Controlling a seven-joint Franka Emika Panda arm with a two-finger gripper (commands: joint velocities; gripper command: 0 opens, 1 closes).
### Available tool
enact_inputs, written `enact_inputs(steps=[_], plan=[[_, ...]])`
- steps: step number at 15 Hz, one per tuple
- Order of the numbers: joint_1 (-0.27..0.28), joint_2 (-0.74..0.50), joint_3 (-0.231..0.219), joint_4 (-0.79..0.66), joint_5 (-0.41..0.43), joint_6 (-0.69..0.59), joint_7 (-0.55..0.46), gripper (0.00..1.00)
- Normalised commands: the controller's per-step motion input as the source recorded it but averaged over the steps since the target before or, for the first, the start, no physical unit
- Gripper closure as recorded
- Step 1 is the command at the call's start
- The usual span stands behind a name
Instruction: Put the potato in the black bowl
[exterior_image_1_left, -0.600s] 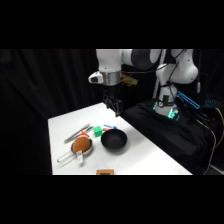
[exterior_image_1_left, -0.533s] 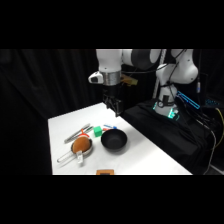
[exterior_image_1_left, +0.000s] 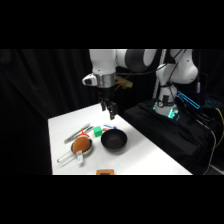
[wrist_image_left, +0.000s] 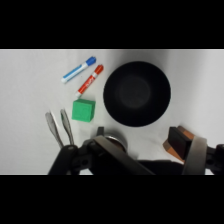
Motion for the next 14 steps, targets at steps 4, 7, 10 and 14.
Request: enact_inputs(steps=[4,7,10,14], plan=[[-0.041,0.51,-0.048,0.55,-0.032,0.16,-0.07,0.0],[-0.034,0.5,-0.047,0.58,-0.025,0.14,-0.11,0.0],[-0.016,0.46,-0.047,0.58,-0.047,0.07,-0.09,0.0],[-0.008,0.42,-0.035,0.49,-0.043,0.07,-0.1,0.0]])
